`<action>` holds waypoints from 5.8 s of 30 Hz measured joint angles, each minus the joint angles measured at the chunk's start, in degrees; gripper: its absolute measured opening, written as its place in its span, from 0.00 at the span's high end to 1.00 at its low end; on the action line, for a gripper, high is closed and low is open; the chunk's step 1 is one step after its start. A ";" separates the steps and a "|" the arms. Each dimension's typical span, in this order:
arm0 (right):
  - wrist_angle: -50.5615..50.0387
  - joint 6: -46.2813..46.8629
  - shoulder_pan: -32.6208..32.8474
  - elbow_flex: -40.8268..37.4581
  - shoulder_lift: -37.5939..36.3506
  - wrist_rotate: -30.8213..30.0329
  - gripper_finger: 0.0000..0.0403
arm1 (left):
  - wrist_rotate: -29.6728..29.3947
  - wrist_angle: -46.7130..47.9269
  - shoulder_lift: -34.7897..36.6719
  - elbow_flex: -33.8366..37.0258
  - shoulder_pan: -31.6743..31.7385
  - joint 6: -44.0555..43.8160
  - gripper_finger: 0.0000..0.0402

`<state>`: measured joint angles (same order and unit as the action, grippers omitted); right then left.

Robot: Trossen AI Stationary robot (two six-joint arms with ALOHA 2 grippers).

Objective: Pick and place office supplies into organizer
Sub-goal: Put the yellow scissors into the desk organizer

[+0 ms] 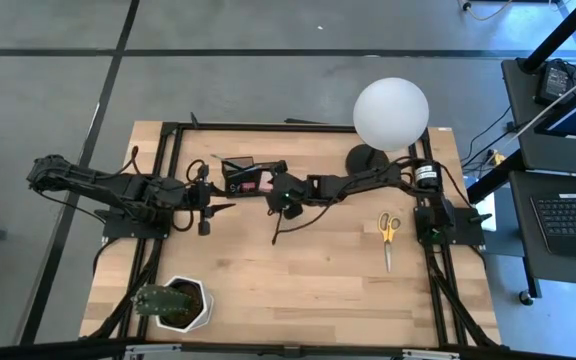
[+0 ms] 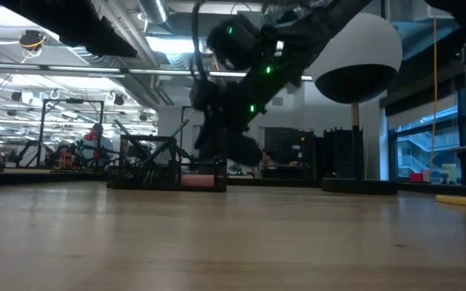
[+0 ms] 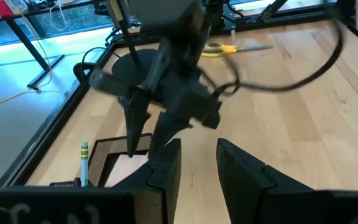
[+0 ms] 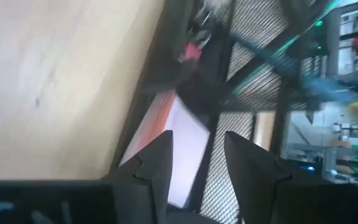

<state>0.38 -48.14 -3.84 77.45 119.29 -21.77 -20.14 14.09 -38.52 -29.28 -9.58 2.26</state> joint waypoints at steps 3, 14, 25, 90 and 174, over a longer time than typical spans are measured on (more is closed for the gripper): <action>-0.93 2.74 1.52 0.01 -2.68 0.81 0.64 | 0.00 0.00 0.02 0.00 -0.02 0.00 0.76; -29.75 51.78 5.55 0.04 -15.11 0.93 0.64 | 0.02 0.33 0.00 -0.02 -0.01 0.00 0.76; -64.00 93.56 11.09 0.02 -22.80 0.17 0.63 | 0.02 0.92 -1.38 -0.02 -0.01 -0.97 0.76; -57.25 153.13 28.70 -42.16 -49.32 0.99 0.37 | -1.42 0.71 -4.98 -0.02 -0.06 -4.48 0.76; -21.42 98.88 16.47 -38.45 -32.71 17.97 0.71 | -1.52 0.63 -4.99 0.02 -0.06 -4.48 0.76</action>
<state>-21.04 50.73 12.63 39.00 86.59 -3.79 -21.66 14.71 -43.52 -29.26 -9.64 -2.22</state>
